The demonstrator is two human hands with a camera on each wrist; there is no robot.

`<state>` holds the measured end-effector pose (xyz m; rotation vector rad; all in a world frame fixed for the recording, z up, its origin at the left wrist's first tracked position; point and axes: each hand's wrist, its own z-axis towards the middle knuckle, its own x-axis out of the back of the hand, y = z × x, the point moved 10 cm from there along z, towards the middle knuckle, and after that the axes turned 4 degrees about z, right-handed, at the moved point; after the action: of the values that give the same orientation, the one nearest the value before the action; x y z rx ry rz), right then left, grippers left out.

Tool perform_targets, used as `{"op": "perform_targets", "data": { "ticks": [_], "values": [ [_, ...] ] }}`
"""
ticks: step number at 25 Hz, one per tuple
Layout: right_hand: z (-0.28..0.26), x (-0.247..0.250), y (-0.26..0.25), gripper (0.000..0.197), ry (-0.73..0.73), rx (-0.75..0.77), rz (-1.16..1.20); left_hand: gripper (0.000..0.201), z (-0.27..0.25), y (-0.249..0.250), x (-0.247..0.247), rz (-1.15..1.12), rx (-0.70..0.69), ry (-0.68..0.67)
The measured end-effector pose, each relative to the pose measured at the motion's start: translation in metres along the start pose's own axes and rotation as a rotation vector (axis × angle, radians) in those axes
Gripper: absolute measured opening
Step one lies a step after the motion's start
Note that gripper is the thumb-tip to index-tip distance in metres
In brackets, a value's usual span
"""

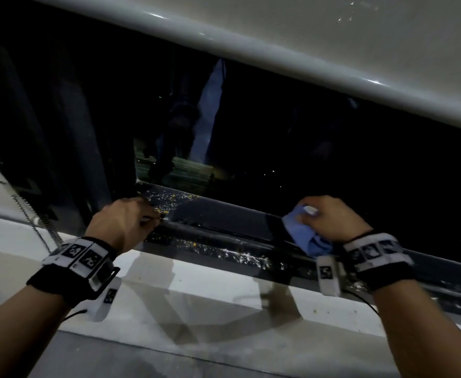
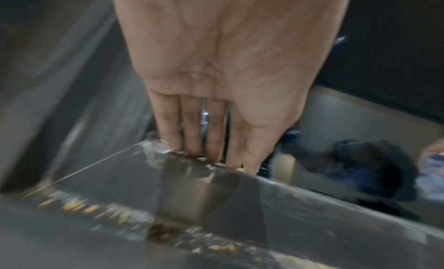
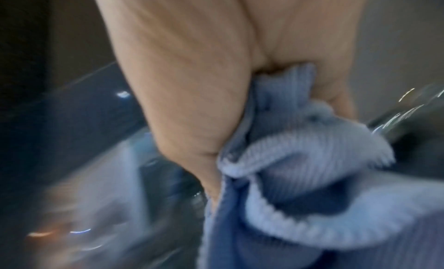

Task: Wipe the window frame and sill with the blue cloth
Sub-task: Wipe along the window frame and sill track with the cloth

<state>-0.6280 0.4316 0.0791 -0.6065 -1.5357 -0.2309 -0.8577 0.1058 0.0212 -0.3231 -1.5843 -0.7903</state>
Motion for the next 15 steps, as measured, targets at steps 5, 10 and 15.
{"op": "perform_targets", "data": {
  "ticks": [5, 10, 15],
  "values": [
    [-0.024, 0.007, 0.107, 0.008, -0.118, -0.250, -0.133, 0.027, -0.009, 0.075, 0.000, 0.036, -0.196, -0.007],
    [-0.015, -0.019, 0.073, 0.016, -0.208, -0.193, 0.076, 0.037, -0.015, 0.214, -0.047, 0.044, -0.501, -0.176],
    [-0.026, 0.011, 0.097, 0.011, -0.022, -0.068, 0.317, 0.032, -0.003, 0.277, -0.080, 0.110, -0.523, -0.213]
  ]
}}
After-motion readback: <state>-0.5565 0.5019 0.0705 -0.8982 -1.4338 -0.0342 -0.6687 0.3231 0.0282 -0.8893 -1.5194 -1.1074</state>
